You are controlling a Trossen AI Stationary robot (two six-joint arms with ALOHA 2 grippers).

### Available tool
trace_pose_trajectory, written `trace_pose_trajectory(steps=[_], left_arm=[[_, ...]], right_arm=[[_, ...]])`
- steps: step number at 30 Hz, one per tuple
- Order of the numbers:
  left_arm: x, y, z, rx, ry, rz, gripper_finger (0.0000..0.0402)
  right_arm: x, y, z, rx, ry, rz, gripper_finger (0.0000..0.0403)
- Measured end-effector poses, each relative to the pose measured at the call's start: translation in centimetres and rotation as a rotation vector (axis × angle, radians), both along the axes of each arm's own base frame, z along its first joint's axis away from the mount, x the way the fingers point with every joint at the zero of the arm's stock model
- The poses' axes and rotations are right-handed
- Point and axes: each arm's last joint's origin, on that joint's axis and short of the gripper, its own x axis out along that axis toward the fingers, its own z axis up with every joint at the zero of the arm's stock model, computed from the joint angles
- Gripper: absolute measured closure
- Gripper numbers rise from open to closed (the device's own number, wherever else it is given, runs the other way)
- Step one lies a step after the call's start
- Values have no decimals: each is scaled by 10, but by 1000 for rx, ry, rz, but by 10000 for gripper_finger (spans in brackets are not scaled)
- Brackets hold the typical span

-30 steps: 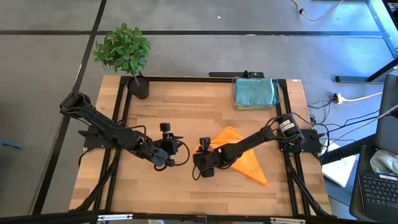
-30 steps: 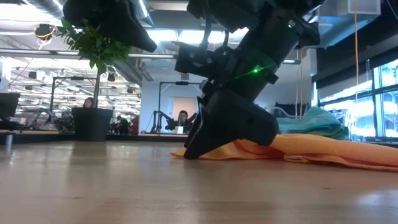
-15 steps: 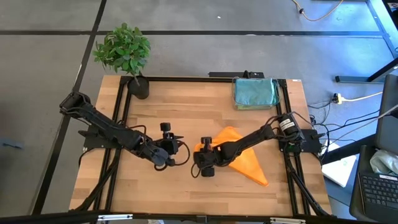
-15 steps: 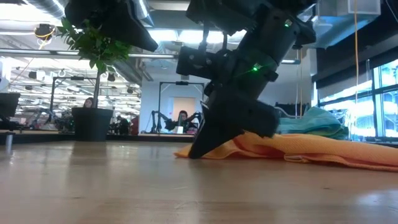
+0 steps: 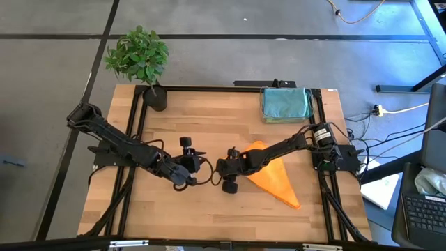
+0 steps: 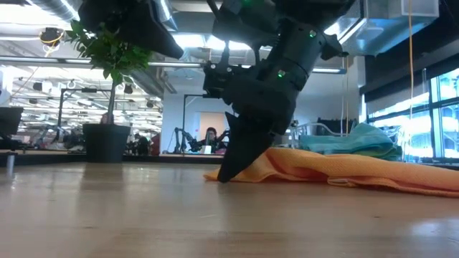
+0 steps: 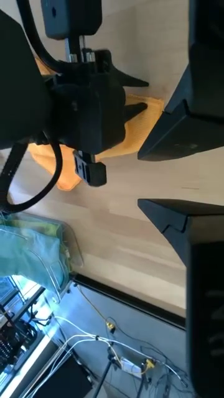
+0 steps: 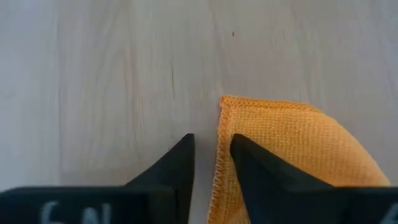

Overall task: Fold microfiber towels
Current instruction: Fold the orange microfiber towel

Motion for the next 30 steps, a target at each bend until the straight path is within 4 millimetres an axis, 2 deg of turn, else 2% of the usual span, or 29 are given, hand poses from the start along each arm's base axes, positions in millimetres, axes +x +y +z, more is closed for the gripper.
trace_pose_trajectory(steps=[6, 12, 17, 22, 30], left_arm=[[0, 0, 0, -3, -6, 0, 301], [0, 0, 0, -3, -7, -1, 301], [0, -2, 0, -36, -1, -28, 301], [2, -12, 4, -94, -29, -130, 301], [6, -29, 18, -124, -157, -274, 296]], right_arm=[[1, 3, 1, -24, -7, 124, 387], [5, 9, 3, 110, -57, 273, 399], [0, 14, 25, 192, -96, 354, 400], [-11, 12, 89, 87, -248, 379, 401], [-55, -2, 187, 7, -452, 350, 402]])
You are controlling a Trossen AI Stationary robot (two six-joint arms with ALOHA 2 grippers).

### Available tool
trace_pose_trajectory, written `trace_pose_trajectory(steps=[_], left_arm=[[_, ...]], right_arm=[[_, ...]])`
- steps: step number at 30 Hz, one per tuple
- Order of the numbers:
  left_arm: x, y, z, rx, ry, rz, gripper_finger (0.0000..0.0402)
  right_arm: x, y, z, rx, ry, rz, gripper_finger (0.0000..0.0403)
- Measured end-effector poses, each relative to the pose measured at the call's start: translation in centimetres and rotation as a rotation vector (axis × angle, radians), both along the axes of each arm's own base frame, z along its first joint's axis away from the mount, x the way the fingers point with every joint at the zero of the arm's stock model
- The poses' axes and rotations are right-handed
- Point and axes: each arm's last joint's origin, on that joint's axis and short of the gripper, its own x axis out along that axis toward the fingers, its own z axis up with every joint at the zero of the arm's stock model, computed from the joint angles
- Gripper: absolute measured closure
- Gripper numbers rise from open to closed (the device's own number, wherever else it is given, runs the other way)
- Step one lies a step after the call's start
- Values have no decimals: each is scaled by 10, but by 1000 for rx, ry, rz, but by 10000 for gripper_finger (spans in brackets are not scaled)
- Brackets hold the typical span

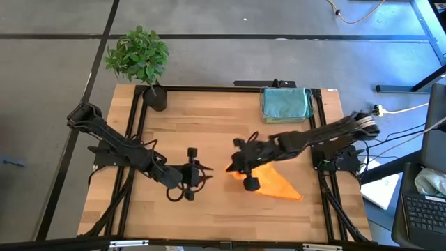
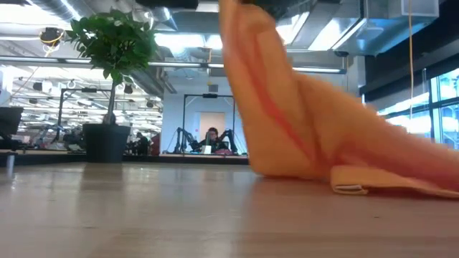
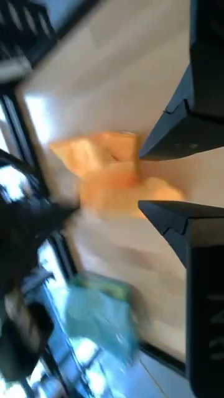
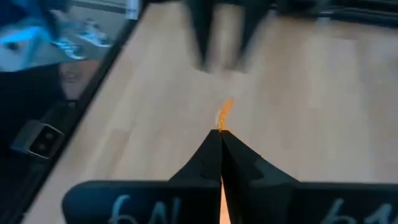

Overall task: Fold microfiber towels
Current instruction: Fold the orange microfiber towel

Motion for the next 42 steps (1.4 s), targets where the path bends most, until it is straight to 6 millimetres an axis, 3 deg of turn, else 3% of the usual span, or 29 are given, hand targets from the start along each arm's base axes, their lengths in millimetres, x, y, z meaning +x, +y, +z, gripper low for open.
trace_pose_trajectory(steps=[6, 12, 19, 28, 35, 42], left_arm=[[6, 1, 10, -36, -102, 2, 279], [12, 13, 7, -64, -91, 72, 254], [12, 25, -3, -83, -2, 144, 240], [10, 34, -20, -186, 88, 73, 240], [5, 50, -52, -409, 185, -6, 240], [5, 47, -54, -522, 141, -178, 239]], right_arm=[[-26, -11, 38, -72, -113, -87, 402], [-31, -15, 50, -110, -155, -67, 403], [-34, -17, 79, -110, -182, -58, 403], [-43, -5, 108, -85, -203, 18, 403], [-48, -3, 121, -112, -213, 15, 403], [-50, -4, 117, -139, -179, -7, 403]])
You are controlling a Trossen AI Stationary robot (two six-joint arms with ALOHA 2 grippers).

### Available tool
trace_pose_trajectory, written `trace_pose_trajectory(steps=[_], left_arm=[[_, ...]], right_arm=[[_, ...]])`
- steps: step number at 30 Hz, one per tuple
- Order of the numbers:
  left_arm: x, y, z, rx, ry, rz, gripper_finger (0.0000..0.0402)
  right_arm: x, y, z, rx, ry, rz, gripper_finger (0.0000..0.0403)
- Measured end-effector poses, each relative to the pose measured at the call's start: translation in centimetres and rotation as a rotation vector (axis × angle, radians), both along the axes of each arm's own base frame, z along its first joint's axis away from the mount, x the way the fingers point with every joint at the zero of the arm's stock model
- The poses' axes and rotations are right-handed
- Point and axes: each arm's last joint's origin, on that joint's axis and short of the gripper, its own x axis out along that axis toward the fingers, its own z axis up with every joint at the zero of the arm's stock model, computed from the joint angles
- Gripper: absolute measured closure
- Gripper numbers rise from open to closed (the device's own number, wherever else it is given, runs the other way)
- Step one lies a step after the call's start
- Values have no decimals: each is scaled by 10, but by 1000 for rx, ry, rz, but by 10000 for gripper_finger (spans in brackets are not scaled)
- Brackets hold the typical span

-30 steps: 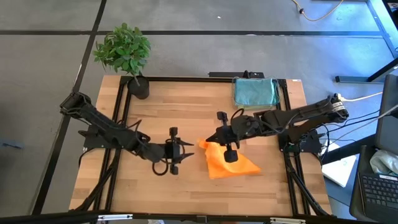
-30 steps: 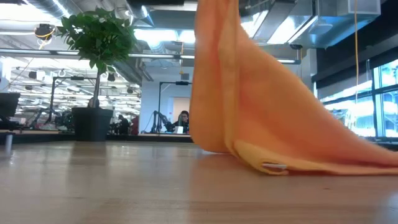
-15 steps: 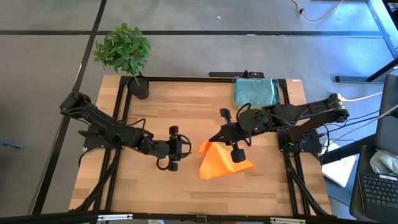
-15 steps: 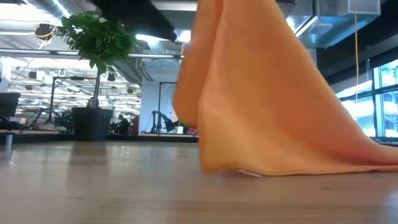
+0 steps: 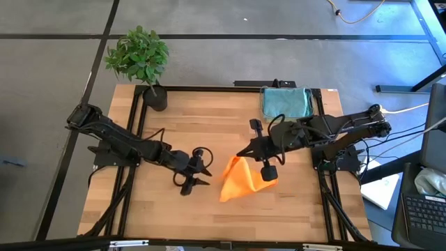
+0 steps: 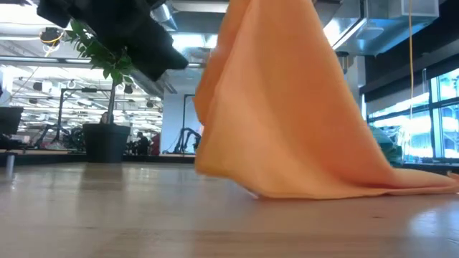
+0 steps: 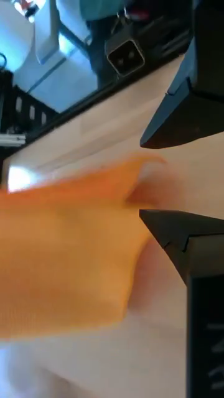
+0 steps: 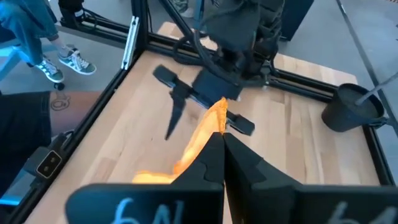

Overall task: Fold microfiber towels
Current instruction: Fold the orange microfiber towel

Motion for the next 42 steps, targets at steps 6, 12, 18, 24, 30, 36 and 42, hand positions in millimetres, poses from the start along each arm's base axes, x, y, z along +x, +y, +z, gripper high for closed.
trace_pose_trajectory(steps=[6, 12, 18, 24, 30, 36, 42], left_arm=[[5, -1, -7, 99, -28, 129, 239], [14, 6, -30, 237, 30, 181, 239], [19, 11, -35, 229, 28, 196, 239], [22, 13, -34, 187, 10, 204, 239], [22, 13, -36, 176, 23, 200, 239], [23, 12, -34, 189, -6, 196, 252], [24, 11, -30, 224, -47, 167, 330]], right_arm=[[0, -1, 0, -12, -4, -21, 403], [0, -1, 0, -11, -7, -22, 403], [0, -1, 0, -12, -6, -22, 403], [0, -1, 0, -12, -5, -22, 403], [0, -1, 0, -13, -5, -21, 403], [0, -1, 0, -14, -5, -23, 403], [0, -1, 0, -16, -5, -22, 403]])
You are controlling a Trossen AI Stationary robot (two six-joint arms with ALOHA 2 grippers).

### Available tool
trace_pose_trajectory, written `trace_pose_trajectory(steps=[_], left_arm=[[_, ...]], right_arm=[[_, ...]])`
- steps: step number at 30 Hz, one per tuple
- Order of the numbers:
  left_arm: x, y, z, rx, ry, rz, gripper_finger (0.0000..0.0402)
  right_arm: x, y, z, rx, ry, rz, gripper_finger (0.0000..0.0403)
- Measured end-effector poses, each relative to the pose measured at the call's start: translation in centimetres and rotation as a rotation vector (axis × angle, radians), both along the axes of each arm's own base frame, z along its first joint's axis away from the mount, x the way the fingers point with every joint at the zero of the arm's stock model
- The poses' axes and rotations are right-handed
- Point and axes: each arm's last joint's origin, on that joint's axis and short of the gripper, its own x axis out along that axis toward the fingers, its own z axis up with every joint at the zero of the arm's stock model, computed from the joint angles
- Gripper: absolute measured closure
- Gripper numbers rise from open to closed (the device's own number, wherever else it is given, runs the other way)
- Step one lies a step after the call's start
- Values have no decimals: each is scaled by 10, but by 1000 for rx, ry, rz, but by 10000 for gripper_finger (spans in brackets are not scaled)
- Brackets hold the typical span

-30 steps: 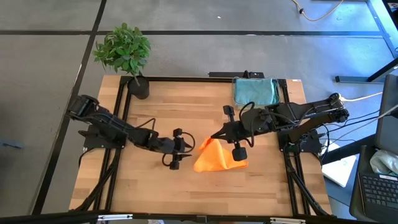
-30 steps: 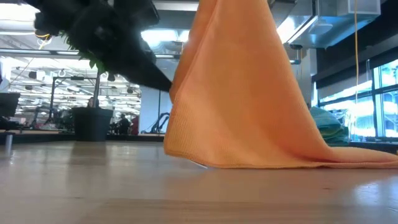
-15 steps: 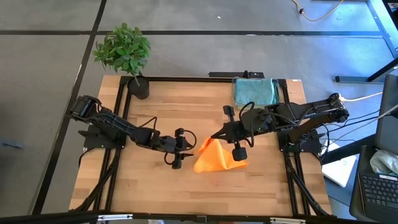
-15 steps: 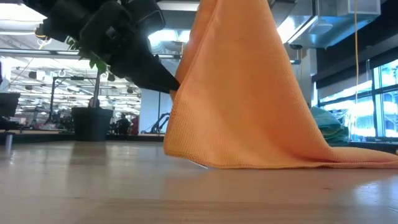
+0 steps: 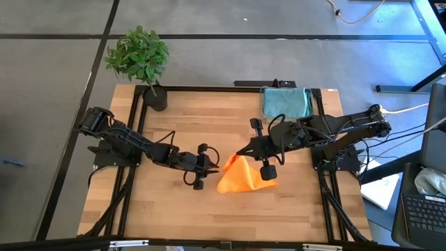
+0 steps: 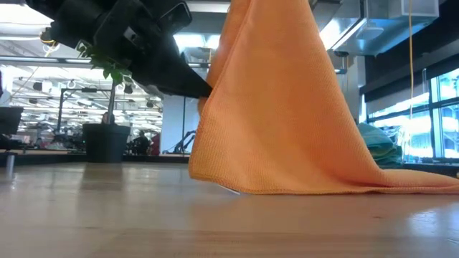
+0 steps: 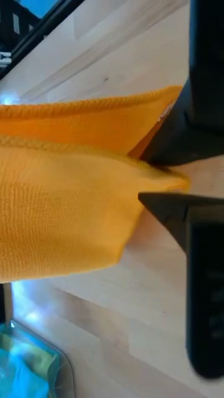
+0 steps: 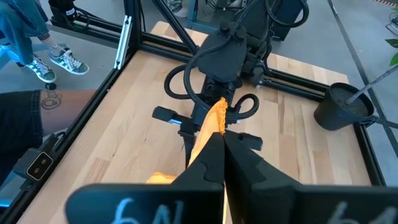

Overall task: Fold microfiber towels
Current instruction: Fold the orange microfiber towel

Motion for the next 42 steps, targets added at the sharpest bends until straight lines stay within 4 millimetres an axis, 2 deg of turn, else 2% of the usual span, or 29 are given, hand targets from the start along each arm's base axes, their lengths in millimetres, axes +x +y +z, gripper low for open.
trace_pose_trajectory(steps=[5, 10, 13, 16, 20, 27, 30, 32, 35, 37, 40, 42], left_arm=[[-1, 0, -1, 23, 10, -8, 394], [-6, 5, -1, 103, 69, 70, 399], [-12, 9, 8, 217, 169, 163, 400], [-16, 12, 39, 296, 208, 251, 401], [-22, 18, 98, 405, 216, 348, 401], [-42, 38, 199, 583, 222, 509, 401], [-51, 47, 230, 594, 220, 547, 401], [-56, 53, 244, 593, 216, 574, 401], [-62, 56, 251, 579, 215, 608, 401], [-64, 53, 250, 513, 208, 616, 401], [-61, 42, 234, 373, 242, 581, 401], [-57, 31, 214, 298, 302, 554, 401]], right_arm=[[0, 0, 0, -1, 1, 0, 403], [-2, -1, -3, -28, 31, -25, 403], [-3, -5, -5, -107, 40, -90, 403], [-2, -10, -4, -195, 28, -153, 403], [-1, -21, -4, -306, 35, -173, 403], [4, -51, -1, -525, 54, -245, 403], [6, -68, 3, -618, 52, -313, 403], [7, -80, 5, -645, 48, -355, 403], [7, -92, 9, -609, 19, -437, 403], [6, -95, 7, -552, 29, -432, 403], [4, -90, -5, -416, 91, -313, 403], [2, -83, -21, -287, 162, -234, 403]])
